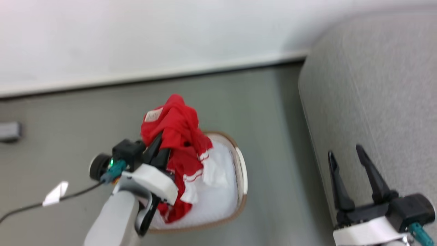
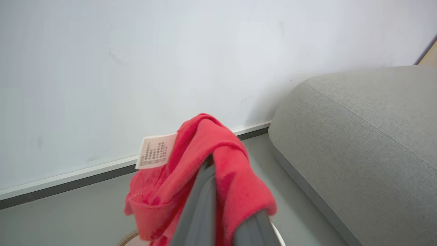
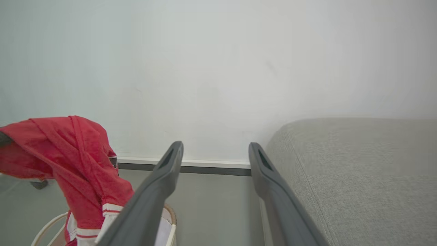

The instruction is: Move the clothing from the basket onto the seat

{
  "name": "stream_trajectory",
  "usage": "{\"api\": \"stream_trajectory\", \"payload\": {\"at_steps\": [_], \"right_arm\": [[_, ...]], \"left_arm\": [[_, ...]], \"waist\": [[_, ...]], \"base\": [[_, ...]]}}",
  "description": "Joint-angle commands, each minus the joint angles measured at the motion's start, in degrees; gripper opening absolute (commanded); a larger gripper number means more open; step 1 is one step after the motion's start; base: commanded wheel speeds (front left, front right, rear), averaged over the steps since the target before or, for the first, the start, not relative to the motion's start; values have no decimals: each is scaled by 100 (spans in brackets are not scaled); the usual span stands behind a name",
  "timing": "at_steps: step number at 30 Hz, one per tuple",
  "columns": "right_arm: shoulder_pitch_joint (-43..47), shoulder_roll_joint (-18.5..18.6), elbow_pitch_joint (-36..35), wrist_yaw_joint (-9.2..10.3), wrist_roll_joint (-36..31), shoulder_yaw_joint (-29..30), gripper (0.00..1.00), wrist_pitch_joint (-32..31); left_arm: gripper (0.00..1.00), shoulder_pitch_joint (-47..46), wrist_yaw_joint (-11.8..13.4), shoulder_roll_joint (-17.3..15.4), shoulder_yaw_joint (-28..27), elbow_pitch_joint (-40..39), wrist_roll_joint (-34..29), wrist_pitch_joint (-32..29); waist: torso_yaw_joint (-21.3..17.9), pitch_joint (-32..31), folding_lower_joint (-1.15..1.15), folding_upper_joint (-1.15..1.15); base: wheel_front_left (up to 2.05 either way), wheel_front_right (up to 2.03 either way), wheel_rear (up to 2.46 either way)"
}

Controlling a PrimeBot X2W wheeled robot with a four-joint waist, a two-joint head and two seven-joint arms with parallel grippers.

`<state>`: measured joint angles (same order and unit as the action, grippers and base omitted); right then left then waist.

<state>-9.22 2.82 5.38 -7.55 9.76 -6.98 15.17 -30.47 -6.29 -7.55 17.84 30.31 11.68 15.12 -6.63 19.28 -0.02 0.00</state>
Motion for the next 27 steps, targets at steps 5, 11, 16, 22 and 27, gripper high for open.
{"api": "stream_trajectory", "payload": {"at_steps": [5,11,16,22,27], "right_arm": [[571,12,120,12,-11,92,100,-2],[982,11,107,12,-59,127,100,-2],[1064,9,63,12,-103,45,100,-2],[930,71,17,12,-146,-510,100,-2],[612,366,24,12,4,-1437,100,-2]], "left_arm": [[0,653,-8,24,-105,-397,260,3],[0,1161,65,9,-190,-1176,556,-281],[0,1412,150,-56,-211,-1960,651,-603],[0,1641,213,-107,-161,-2774,741,-972],[0,1763,197,-115,-43,-3314,827,-1219]], "waist": [[395,-1571,2,0],[396,-2066,2,0],[368,-2193,2,0],[323,-2250,2,0],[295,-2266,2,0]], "base": [[0,0,0],[0,0,0],[0,0,0],[0,0,0],[0,0,0]]}}
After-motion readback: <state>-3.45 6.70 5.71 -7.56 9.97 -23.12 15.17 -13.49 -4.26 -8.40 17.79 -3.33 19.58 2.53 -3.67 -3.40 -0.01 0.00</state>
